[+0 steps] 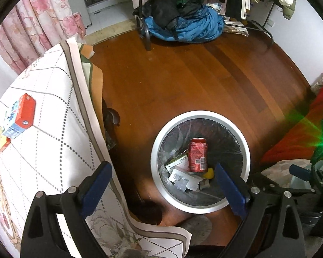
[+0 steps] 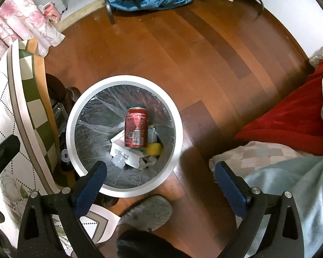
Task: Collect trash
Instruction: 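Open both tools to drop the can and orange peel into the bin, then reach the left tool to the yellow box while the right tool reaches the milk carton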
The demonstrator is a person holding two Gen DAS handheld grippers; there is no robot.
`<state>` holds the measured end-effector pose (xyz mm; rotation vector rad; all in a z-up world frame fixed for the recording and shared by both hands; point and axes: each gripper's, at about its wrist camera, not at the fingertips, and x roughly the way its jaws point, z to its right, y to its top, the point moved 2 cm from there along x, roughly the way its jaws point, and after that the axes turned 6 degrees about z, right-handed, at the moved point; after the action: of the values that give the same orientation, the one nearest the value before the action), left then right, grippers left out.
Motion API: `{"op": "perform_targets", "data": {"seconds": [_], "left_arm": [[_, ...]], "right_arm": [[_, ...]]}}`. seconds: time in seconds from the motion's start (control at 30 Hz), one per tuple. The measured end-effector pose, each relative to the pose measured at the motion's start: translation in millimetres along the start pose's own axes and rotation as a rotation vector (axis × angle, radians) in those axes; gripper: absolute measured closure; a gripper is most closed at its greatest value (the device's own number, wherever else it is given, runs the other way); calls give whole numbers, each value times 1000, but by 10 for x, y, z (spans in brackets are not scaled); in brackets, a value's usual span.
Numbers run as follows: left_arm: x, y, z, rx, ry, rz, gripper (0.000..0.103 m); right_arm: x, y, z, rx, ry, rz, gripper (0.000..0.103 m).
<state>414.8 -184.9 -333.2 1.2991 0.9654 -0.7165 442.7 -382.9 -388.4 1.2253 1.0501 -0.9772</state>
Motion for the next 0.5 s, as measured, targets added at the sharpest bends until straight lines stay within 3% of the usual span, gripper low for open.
{"op": "perform_targets", "data": {"seconds": [0.23,0.5], "left_arm": [[-232,30,-44,-5,8,32,5],[-792,140,-182,-16,0,118,5]], "right_arm": [[-322,-34,-2,0,0,45,2],[-1073,27,-51,20,23,155,2]]}}
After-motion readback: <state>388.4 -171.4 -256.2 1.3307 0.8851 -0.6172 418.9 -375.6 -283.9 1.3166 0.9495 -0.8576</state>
